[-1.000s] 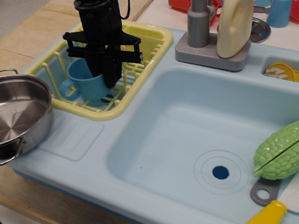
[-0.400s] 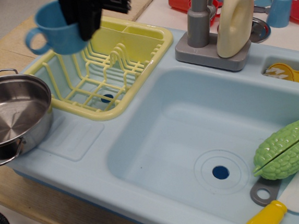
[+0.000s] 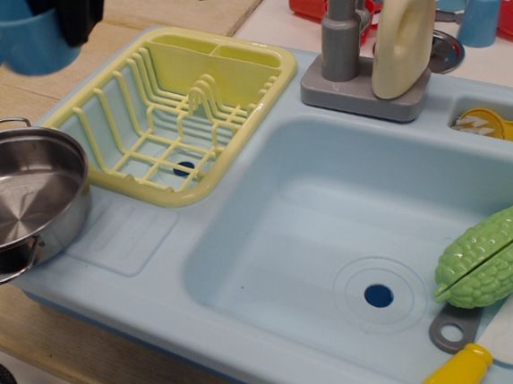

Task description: Put cup into pot or pan

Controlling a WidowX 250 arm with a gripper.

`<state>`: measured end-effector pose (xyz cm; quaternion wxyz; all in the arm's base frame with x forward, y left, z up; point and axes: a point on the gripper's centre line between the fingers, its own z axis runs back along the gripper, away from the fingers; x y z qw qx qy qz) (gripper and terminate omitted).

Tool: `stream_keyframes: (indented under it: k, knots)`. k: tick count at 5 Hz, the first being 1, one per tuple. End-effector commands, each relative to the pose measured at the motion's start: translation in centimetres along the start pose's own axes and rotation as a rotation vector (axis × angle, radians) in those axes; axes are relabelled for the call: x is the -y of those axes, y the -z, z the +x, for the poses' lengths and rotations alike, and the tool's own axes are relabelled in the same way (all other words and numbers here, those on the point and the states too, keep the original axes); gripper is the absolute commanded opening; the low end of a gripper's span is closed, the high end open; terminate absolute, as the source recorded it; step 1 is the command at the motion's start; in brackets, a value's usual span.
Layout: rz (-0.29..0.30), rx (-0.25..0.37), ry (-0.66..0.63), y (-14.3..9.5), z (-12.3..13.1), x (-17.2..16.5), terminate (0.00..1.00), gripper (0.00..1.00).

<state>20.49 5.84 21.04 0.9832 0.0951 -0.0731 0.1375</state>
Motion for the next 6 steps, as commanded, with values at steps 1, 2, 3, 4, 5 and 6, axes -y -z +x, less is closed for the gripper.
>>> stream_keyframes:
  k: [1,2,3,4,5,6]
  knots:
    - [-0.016,-0.051,-0.109,0.5,-2.6,-1.7,0.0,0.0]
    - [-0.043,-0.131,-0.136,2.0,-3.6,-2.1,0.0,0.0]
    - [-0.069,-0.141,-0.138,2.6,-4.1,-2.2,0.0,1.0]
    - [-0.12,-0.148,-0.132,3.0,-3.9,-1.6,0.0,1.0]
    - [-0.12,-0.148,-0.132,3.0,-3.9,-1.6,0.0,1.0]
    - [-0.12,-0.148,-0.132,3.0,-3.9,-1.6,1.0,1.0]
